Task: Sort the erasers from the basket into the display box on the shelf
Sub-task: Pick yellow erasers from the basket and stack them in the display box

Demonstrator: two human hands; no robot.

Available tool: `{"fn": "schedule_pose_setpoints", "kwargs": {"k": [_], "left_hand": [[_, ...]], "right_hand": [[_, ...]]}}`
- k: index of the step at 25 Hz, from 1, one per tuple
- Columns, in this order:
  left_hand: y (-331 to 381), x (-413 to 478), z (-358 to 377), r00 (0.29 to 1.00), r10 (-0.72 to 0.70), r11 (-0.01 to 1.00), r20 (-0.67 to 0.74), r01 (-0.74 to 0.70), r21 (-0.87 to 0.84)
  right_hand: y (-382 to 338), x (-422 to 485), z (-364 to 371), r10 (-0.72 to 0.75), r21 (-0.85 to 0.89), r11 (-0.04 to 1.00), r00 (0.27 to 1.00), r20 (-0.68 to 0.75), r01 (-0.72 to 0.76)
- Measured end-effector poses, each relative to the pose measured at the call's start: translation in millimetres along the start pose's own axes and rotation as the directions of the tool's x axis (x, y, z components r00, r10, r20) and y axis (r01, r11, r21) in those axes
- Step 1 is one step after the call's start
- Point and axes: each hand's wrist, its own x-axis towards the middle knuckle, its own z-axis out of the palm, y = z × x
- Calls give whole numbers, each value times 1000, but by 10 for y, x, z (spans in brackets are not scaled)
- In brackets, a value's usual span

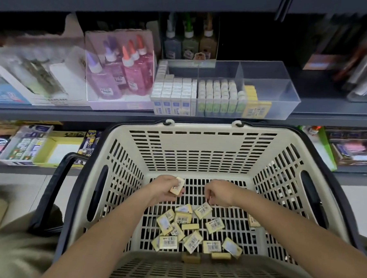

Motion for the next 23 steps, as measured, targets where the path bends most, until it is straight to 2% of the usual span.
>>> {"fn": "schedule_pose_setpoints", "kwargs": {"k": [3, 5, 8, 10, 12, 16, 18, 20, 21, 22, 23], "left_hand": [[-25, 17, 33, 999, 8, 1000, 33, -8, 1], [-63, 30, 64, 998, 7, 999, 67, -9, 31], [-95, 67, 101, 996, -3, 998, 84, -2, 56], [-94, 65, 139, 995, 1, 995, 102, -11, 94], [-81, 53, 170, 988, 4, 993, 154, -22, 117], [-9, -1, 181, 956, 11, 999, 294, -1, -33], [-8, -8, 189, 945, 9, 997, 327, 17, -75], [-26, -7, 209, 944, 0, 994, 329, 35, -102], [-32, -5, 217, 949, -4, 994, 315, 37, -100], [-33, -6, 223, 955, -12, 995, 296, 39, -87], [-30, -4, 218, 960, -21, 997, 279, 42, -71]], "right_hand": [[39, -35, 145, 11, -98, 995, 997, 76, -3], [22, -45, 233, -13, -133, 991, 999, 46, 19], [6, -33, 230, -72, -96, 993, 997, 32, 75], [-42, -13, 195, -89, 22, 996, 996, 25, 88], [-137, 18, 100, -84, 254, 963, 996, -25, 87], [-252, 12, -87, -5, 645, 756, 986, -164, 111], [-240, -23, -122, 66, 758, 648, 986, -154, 75], [-196, -51, -135, 124, 802, 597, 986, -116, 20], [-169, -75, -130, 141, 787, 616, 986, -92, -15], [-132, -113, -108, 142, 727, 685, 988, -64, -51], [-88, -152, -64, 122, 598, 797, 992, -27, -82]]}}
